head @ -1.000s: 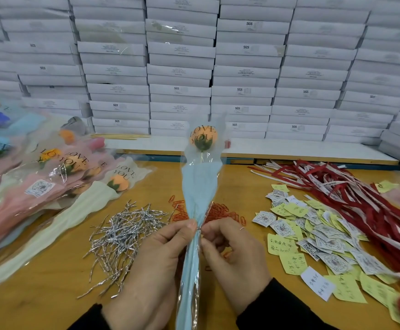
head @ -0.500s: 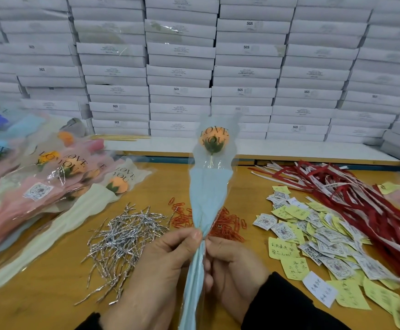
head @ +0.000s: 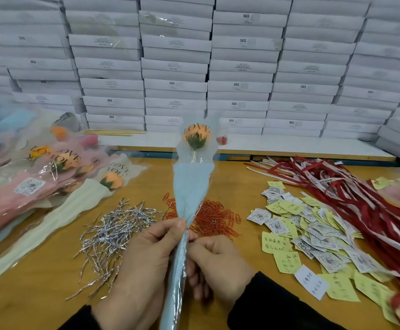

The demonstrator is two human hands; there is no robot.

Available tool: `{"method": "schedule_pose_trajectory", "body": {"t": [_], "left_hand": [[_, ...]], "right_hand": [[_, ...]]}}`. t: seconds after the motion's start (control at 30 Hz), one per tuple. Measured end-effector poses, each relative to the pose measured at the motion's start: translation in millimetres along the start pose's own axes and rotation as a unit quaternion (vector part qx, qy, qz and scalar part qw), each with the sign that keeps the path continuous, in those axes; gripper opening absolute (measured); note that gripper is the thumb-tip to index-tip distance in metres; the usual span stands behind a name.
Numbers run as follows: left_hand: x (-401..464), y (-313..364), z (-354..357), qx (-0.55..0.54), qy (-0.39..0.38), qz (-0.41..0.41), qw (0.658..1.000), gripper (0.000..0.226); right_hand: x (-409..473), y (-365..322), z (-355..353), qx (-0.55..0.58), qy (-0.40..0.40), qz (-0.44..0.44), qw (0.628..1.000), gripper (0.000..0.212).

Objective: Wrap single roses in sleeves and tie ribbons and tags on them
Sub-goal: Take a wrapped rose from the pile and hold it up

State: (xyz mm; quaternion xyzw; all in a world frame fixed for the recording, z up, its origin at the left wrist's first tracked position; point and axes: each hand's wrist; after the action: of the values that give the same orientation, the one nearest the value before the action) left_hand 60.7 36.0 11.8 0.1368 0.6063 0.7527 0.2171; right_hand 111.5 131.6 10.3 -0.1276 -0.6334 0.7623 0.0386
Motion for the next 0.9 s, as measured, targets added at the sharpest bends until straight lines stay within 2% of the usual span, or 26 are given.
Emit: {"method": "schedule_pose_trajectory", "body": {"t": [0.13,0.23,0.3,0.43,0.63,0.7,0.8,0.9], "left_hand": [[3.2,-1.5,-1.2,0.0,0.039,0.015,0.999,0.011],[3.2,-2.6,0.2,0.013,0.049,0.012,0.999,0.012],[1.7,-3.8,3.6,0.029,0.046,0.008,0.998,0.013],[2.7,-7.8,6.9,0.065,0.042,-0.004,0.997,0.017],[-0.3,-7.6,6.6,0.071,-0.01,-0.067,0.995,0.022],[-0.8,-7.5,5.3,0.06,-0.04,-0.083,0.994,0.025],[-1.9,-5.4,4.6,0.036,-0.092,-0.09,0.991,0.023],[-2.7,-4.7,3.1,0.041,-0.118,-0.092,0.988,0.021]], "right_hand": [[-1.5,4.7,1.3,-0.131,0.083,-0.137,0.978,0.045],[2.0,5.9,-2.5,-0.11,0.141,-0.203,0.963,0.039],[5.7,6.6,-5.8,-0.071,0.149,-0.192,0.967,0.033],[8.8,5.7,-11.5,0.036,0.105,-0.134,0.985,0.027],[6.9,4.3,-14.9,0.185,0.098,-0.092,0.973,0.013],[5.7,3.2,-15.6,0.226,0.092,-0.065,0.967,0.015],[5.5,3.0,-19.3,0.246,0.093,-0.042,0.964,0.027],[5.5,3.1,-20.3,0.234,0.092,-0.027,0.968,0.022]]}}
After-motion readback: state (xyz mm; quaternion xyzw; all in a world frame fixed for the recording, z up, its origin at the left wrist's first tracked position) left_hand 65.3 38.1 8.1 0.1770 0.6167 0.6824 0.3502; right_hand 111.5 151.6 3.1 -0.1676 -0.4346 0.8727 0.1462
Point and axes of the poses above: each hand's wrist, its own x-axis towards the middle knuckle, its own z-axis out of the palm, y = z × x, and after that the axes turned 15 degrees about x, right-handed
